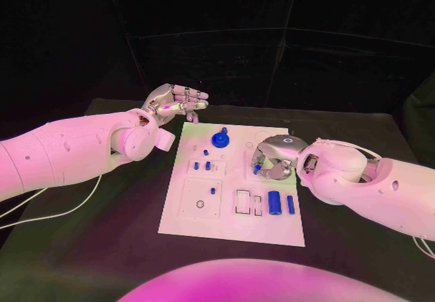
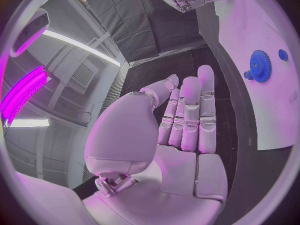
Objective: Assemble the parts on the task board
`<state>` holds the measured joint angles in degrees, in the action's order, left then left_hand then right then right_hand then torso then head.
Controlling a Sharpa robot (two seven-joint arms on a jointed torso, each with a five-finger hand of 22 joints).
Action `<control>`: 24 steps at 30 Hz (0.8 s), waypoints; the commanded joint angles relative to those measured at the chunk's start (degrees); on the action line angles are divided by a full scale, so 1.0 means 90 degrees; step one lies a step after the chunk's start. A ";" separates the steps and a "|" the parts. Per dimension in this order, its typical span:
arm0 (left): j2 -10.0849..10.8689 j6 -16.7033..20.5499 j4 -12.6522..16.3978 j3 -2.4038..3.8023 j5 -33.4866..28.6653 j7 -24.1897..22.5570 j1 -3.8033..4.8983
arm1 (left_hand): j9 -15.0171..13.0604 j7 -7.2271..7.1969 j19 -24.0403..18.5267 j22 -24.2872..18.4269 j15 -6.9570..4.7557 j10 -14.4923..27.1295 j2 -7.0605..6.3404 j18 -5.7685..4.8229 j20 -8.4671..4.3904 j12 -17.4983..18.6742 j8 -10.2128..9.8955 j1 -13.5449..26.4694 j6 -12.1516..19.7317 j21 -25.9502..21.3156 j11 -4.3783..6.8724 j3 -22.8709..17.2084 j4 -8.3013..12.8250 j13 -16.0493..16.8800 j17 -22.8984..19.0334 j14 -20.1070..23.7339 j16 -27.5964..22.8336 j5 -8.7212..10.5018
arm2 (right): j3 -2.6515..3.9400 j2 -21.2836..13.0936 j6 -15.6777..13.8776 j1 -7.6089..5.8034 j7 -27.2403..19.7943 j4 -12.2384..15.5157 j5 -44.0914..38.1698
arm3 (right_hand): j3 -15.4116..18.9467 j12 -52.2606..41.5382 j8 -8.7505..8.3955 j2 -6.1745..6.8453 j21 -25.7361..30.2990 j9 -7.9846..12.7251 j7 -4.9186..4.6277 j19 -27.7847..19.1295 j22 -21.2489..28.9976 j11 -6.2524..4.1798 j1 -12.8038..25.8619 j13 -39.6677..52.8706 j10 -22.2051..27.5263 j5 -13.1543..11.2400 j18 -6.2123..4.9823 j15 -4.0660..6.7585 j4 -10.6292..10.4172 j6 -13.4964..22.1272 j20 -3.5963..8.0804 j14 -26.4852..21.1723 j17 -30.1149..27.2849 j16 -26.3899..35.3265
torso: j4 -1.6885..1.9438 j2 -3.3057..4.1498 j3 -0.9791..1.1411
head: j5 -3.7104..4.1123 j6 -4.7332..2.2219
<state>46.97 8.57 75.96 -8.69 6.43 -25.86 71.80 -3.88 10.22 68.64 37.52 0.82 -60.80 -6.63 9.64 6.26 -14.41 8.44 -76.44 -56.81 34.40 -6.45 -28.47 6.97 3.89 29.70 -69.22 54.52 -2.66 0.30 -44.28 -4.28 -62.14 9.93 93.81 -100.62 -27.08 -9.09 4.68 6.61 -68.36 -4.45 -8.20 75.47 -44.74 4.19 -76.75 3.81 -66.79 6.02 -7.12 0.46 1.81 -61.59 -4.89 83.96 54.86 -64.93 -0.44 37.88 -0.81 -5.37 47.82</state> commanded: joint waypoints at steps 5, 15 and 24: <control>0.0001 -0.0132 0.0006 0.0005 -0.0029 0.0032 0.0013 | 0.0007 0.0030 -0.0042 -0.0005 0.0013 0.0057 0.0047 0.0080 -0.0005 -0.0034 -0.0027 0.0018 0.0010 -0.0044 0.0007 -0.0002 0.0042 -0.0006 -0.0010 0.0045 -0.0028 -0.0028 | 0.0002 0.0065 0.0180 -0.0009 0.0210 -0.0043 -0.0218 | -0.0276 -0.0030 0.0080 -0.0160 -0.0107 -0.0027 0.0029 0.0091 -0.0146 -0.0049 -0.0233 0.0010 -0.0235 -0.0165 -0.0026 0.0093 0.0148 -0.0214 0.0041 0.0102 0.0075 -0.0119 | 0.0001 -0.0004 -0.0001 | -0.0008 0.0022; 0.0015 -0.0154 0.0015 0.0005 -0.0029 0.0061 0.0013 | 0.0007 0.0033 -0.0047 -0.0005 0.0017 0.0066 0.0042 0.0079 -0.0001 -0.0036 -0.0029 0.0029 0.0016 -0.0045 0.0004 0.0008 0.0041 -0.0007 -0.0015 0.0050 -0.0028 -0.0028 | 0.0002 0.0049 -0.0226 -0.0005 0.0149 0.0059 -0.0453 | -0.0453 0.0016 0.0057 -0.0159 -0.0150 -0.0021 0.0024 0.0106 -0.0211 -0.0050 -0.0311 0.0010 -0.0305 -0.0199 -0.0014 0.0096 0.0263 -0.0263 0.0048 0.0097 0.0083 -0.0150 | 0.0004 -0.0002 0.0000 | -0.0014 0.0018; 0.0021 -0.0147 -0.0005 0.0005 -0.0029 0.0061 0.0013 | 0.0008 0.0033 -0.0049 -0.0005 0.0017 0.0068 0.0040 0.0079 -0.0001 -0.0036 -0.0030 0.0031 0.0018 -0.0046 0.0003 0.0010 0.0042 -0.0007 -0.0017 0.0051 -0.0028 -0.0028 | 0.0008 -0.0222 -0.0745 -0.0006 -0.0116 0.0443 -0.0107 | -0.0493 0.0038 0.0044 -0.0124 -0.0156 -0.0017 0.0018 0.0103 -0.0211 -0.0045 -0.0302 0.0009 -0.0318 -0.0168 -0.0015 0.0094 0.0294 -0.0273 0.0049 0.0091 0.0062 -0.0145 | -0.0005 -0.0019 -0.0007 | -0.0019 -0.0006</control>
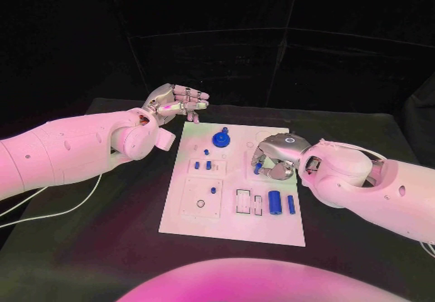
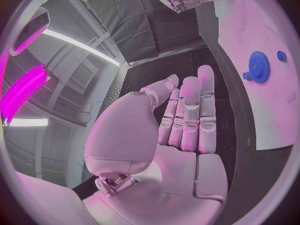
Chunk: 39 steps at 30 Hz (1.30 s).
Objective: Assemble the parts on the task board
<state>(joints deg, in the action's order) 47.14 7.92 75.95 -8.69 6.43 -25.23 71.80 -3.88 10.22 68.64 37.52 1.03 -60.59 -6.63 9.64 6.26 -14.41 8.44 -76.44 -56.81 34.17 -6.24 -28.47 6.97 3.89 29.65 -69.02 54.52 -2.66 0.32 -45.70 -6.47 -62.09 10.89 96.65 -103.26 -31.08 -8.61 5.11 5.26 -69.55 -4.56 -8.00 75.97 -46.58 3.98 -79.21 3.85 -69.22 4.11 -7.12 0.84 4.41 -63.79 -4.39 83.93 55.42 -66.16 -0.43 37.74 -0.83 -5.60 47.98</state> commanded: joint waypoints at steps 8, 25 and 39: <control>-0.0013 -0.0081 -0.0028 0.0005 -0.0029 -0.0011 0.0012 | 0.0009 0.0037 -0.0056 -0.0005 -0.0003 0.0055 0.0038 0.0079 0.0001 -0.0037 -0.0034 0.0033 0.0027 -0.0022 -0.0023 0.0014 0.0045 -0.0007 -0.0016 0.0035 -0.0028 -0.0028 | 0.0084 -0.0217 -0.0921 -0.0014 -0.0465 0.0534 0.0468 | -0.0102 0.0025 -0.0032 0.0078 -0.0046 0.0005 -0.0019 0.0054 -0.0035 -0.0009 0.0013 0.0002 -0.0054 0.0154 -0.0011 0.0043 0.0029 -0.0027 -0.0008 0.0096 0.0019 -0.0039 | 0.0005 0.0002 -0.0005 | -0.0011 -0.0063; -0.0122 -0.0100 -0.0072 0.0005 -0.0029 -0.0018 0.0013 | 0.0010 0.0039 -0.0061 -0.0005 -0.0002 0.0062 0.0041 0.0080 0.0002 -0.0037 -0.0038 0.0030 0.0035 -0.0023 -0.0025 0.0014 0.0049 -0.0008 -0.0020 0.0040 -0.0029 -0.0029 | 0.0054 0.1087 -0.0479 0.0112 -0.1020 0.0261 0.0910 | -0.0122 0.0084 -0.0069 0.0136 -0.0060 0.0016 -0.0027 0.0046 -0.0036 -0.0002 0.0101 0.0001 -0.0068 0.0354 -0.0012 0.0037 0.0038 -0.0033 -0.0015 0.0095 0.0022 -0.0070 | 0.0014 0.0015 -0.0018 | -0.0116 -0.0029; -0.0175 -0.0115 -0.0075 0.0006 -0.0029 -0.0012 0.0015 | 0.0010 0.0039 -0.0061 -0.0005 -0.0002 0.0062 0.0041 0.0080 0.0002 -0.0037 -0.0038 0.0030 0.0035 -0.0023 -0.0025 0.0014 0.0049 -0.0008 -0.0020 0.0040 -0.0029 -0.0029 | -0.0140 0.1729 -0.0016 0.0372 -0.1040 -0.0266 0.0662 | -0.0127 0.0100 -0.0079 0.0133 -0.0062 0.0020 -0.0034 0.0045 -0.0039 0.0005 0.0109 -0.0001 -0.0055 0.0366 -0.0011 0.0033 0.0038 -0.0023 -0.0016 0.0094 0.0019 -0.0072 | 0.0004 0.0009 -0.0005 | -0.0216 0.0013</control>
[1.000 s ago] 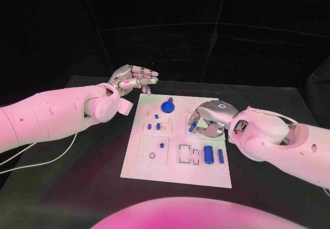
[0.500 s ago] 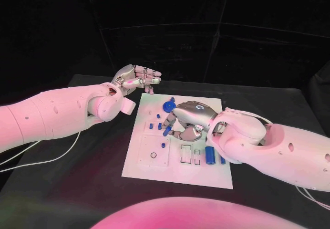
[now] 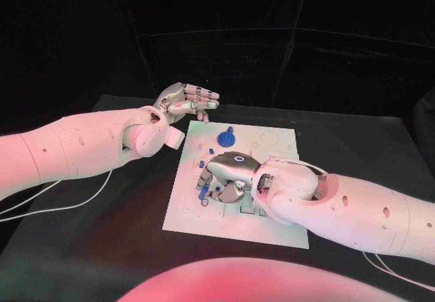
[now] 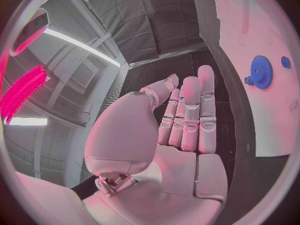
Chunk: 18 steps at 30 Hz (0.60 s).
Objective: Assemble the parts on the task board
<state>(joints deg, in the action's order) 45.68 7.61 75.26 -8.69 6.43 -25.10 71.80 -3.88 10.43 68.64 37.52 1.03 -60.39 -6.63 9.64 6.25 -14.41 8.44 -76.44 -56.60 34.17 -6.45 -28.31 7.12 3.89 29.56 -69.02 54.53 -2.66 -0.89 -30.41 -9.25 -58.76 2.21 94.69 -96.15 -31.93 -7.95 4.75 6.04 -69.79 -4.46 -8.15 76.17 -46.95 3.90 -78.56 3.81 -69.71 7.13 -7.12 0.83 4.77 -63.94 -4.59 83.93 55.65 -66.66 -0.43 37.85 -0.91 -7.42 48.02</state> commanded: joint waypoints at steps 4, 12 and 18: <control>-0.0019 -0.0089 0.0000 0.0006 -0.0028 -0.0022 0.0015 | 0.0010 0.0017 -0.0061 -0.0005 -0.0002 0.0040 0.0041 0.0080 0.0003 -0.0037 -0.0038 0.0030 0.0012 -0.0023 -0.0002 -0.0003 0.0032 -0.0008 -0.0011 0.0040 -0.0029 -0.0029 | -0.0035 0.0080 0.0359 0.0024 -0.0035 -0.0128 -0.0260 | -0.0032 0.0030 -0.0041 0.0045 -0.0033 0.0010 -0.0020 0.0020 0.0010 0.0016 0.0043 0.0004 0.0002 0.0029 -0.0012 0.0032 -0.0004 -0.0003 0.0005 0.0094 -0.0005 -0.0018 | 0.0002 -0.0005 0.0003 | -0.0023 0.0019; -0.0024 -0.0094 -0.0011 0.0006 -0.0028 -0.0017 0.0015 | 0.0010 0.0019 -0.0071 -0.0004 0.0000 0.0050 0.0049 0.0081 0.0005 -0.0043 -0.0040 0.0023 0.0020 -0.0024 -0.0005 -0.0002 0.0041 -0.0007 -0.0019 0.0049 -0.0028 -0.0029 | -0.0050 0.0094 0.0409 0.0037 0.0051 -0.0160 -0.0466 | -0.0031 0.0032 -0.0043 0.0044 -0.0039 0.0011 -0.0021 0.0024 -0.0002 0.0018 0.0047 0.0004 0.0003 0.0030 -0.0010 0.0031 -0.0005 -0.0002 0.0004 0.0095 0.0006 -0.0027 | -0.0005 0.0001 0.0011 | -0.0025 0.0021; -0.0029 -0.0096 -0.0014 0.0006 -0.0028 -0.0016 0.0015 | 0.0010 0.0019 -0.0071 -0.0004 0.0000 0.0050 0.0049 0.0081 0.0005 -0.0043 -0.0040 0.0023 0.0020 -0.0024 -0.0005 -0.0002 0.0041 -0.0007 -0.0019 0.0049 -0.0028 -0.0029 | -0.0053 0.0107 0.0563 0.0038 0.0065 -0.0153 -0.0499 | -0.0031 0.0033 -0.0042 0.0040 -0.0041 0.0010 -0.0021 0.0025 -0.0007 0.0017 0.0051 0.0005 -0.0001 0.0032 -0.0009 0.0030 -0.0007 -0.0006 0.0004 0.0096 0.0010 -0.0031 | -0.0001 0.0003 0.0006 | -0.0018 0.0039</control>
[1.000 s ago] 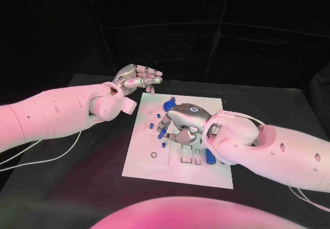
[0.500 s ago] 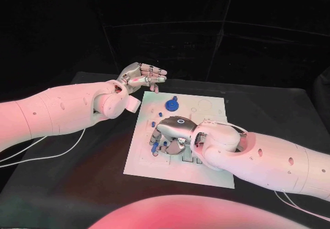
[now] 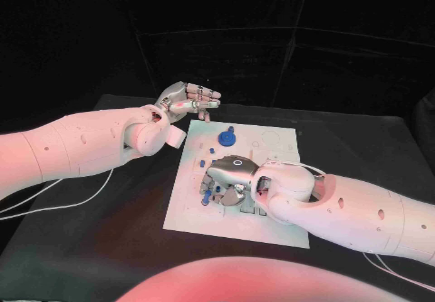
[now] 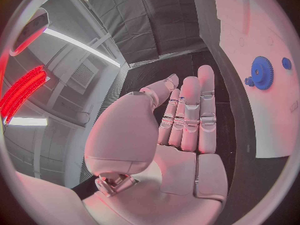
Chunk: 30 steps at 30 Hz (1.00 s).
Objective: Assemble the parts on the task board
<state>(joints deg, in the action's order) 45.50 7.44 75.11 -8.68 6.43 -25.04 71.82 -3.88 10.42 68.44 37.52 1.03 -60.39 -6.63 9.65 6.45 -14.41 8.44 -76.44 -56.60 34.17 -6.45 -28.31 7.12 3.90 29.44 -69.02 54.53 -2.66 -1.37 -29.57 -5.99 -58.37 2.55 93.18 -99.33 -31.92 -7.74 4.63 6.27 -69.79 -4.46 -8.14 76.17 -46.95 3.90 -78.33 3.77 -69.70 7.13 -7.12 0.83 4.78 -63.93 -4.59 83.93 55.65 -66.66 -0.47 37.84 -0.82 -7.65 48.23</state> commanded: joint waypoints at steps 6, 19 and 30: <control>-0.0009 -0.0078 0.0001 0.0006 -0.0028 -0.0022 0.0013 | 0.0010 0.0019 -0.0049 -0.0004 0.0000 0.0050 0.0049 0.0080 -0.0017 -0.0043 -0.0040 0.0023 0.0020 -0.0024 -0.0005 -0.0002 0.0041 -0.0007 -0.0006 0.0049 -0.0028 -0.0029 | -0.0009 0.0060 0.0204 -0.0002 0.0052 -0.0007 -0.0202 | -0.0032 0.0010 -0.0028 0.0013 -0.0042 0.0009 -0.0022 0.0025 -0.0009 0.0017 0.0027 0.0010 -0.0004 0.0033 -0.0009 0.0030 -0.0008 -0.0009 0.0003 0.0096 0.0011 -0.0032 | 0.0001 0.0003 -0.0001 | 0.0004 0.0017; 0.0001 -0.0082 0.0008 0.0006 -0.0028 -0.0017 0.0013 | 0.0010 0.0019 -0.0049 -0.0004 0.0000 0.0050 0.0049 0.0080 -0.0017 -0.0043 -0.0040 0.0023 0.0020 -0.0024 -0.0005 -0.0002 0.0041 -0.0007 -0.0006 0.0049 -0.0028 -0.0029 | -0.0122 0.0146 0.0177 0.0001 0.0051 -0.0029 -0.0583 | -0.0026 0.0013 -0.0028 0.0013 -0.0042 0.0008 -0.0020 0.0022 -0.0006 0.0016 0.0039 0.0011 -0.0009 0.0035 -0.0010 0.0029 -0.0010 -0.0016 0.0001 0.0094 0.0001 -0.0028 | 0.0004 0.0004 -0.0007 | 0.0001 0.0025; 0.0009 -0.0088 0.0013 0.0006 -0.0028 -0.0007 0.0013 | 0.0010 0.0019 -0.0049 -0.0004 0.0000 0.0050 0.0049 0.0080 -0.0017 -0.0043 -0.0040 0.0023 0.0020 -0.0024 -0.0005 -0.0002 0.0041 -0.0007 -0.0006 0.0049 -0.0028 -0.0029 | -0.0164 0.0196 0.0125 0.0001 -0.0018 -0.0012 -0.0771 | 0.0076 0.0156 -0.0115 0.0161 0.0000 0.0048 -0.0073 -0.0026 0.0079 0.0072 0.0198 -0.0013 0.0166 0.0070 -0.0019 -0.0017 -0.0017 0.0143 -0.0027 0.0069 -0.0070 0.0003 | 0.0001 0.0001 -0.0006 | 0.0003 0.0030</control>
<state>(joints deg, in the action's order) 45.57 7.31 75.15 -8.68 6.43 -24.94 71.82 -3.88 10.42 68.45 37.52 1.03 -60.39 -6.63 9.65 6.45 -14.41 8.44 -76.43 -56.60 34.18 -6.45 -28.32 7.12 3.89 29.45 -69.02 54.53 -2.66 -2.70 -27.87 -4.90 -58.41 2.98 92.94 -104.81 -31.52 -6.59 3.79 7.69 -70.00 -4.11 -8.83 76.14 -46.32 4.60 -76.90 3.82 -68.60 7.66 -7.12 0.83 4.58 -62.92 -4.61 83.93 55.06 -66.66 -0.46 37.85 -0.88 -7.62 48.50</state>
